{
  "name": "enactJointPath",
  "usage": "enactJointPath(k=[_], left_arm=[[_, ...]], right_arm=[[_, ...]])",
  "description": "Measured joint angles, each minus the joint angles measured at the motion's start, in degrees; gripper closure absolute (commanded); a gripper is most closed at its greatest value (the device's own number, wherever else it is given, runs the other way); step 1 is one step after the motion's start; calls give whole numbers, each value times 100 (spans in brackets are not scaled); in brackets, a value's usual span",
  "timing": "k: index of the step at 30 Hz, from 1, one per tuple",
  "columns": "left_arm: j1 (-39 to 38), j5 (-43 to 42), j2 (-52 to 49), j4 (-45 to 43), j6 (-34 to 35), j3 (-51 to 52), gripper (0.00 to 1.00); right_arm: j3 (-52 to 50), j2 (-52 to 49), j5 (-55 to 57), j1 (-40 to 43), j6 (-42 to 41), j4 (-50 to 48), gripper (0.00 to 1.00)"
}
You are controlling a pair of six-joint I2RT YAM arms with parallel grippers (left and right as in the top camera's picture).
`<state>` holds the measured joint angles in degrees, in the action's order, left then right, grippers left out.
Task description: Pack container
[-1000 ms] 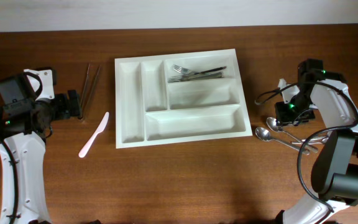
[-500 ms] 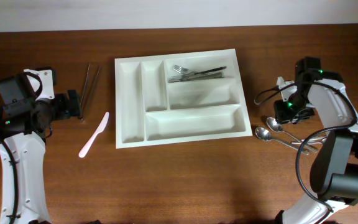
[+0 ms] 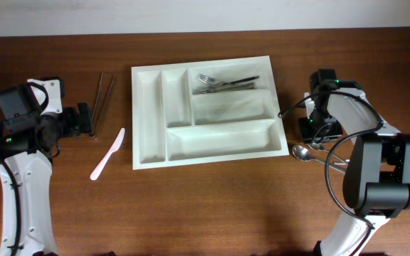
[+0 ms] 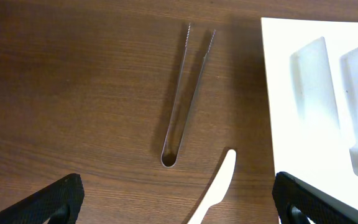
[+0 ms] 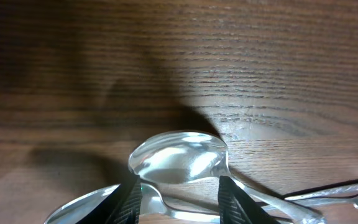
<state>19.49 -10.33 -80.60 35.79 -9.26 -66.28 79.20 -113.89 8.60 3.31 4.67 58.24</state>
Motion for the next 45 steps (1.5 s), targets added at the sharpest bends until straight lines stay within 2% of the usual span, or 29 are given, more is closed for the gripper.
enactJointPath(k=[21,37,45], left_arm=[[0,0,0,0,2,0,1],[0,0,0,0,2,0,1],[0,0,0,0,2,0,1]], right_arm=[[-4,-9,490,-295,-590,-17,59],[-4,-225,553,-315,-621,-22,59],[-9,-376,601,-315,-632,-48,71]])
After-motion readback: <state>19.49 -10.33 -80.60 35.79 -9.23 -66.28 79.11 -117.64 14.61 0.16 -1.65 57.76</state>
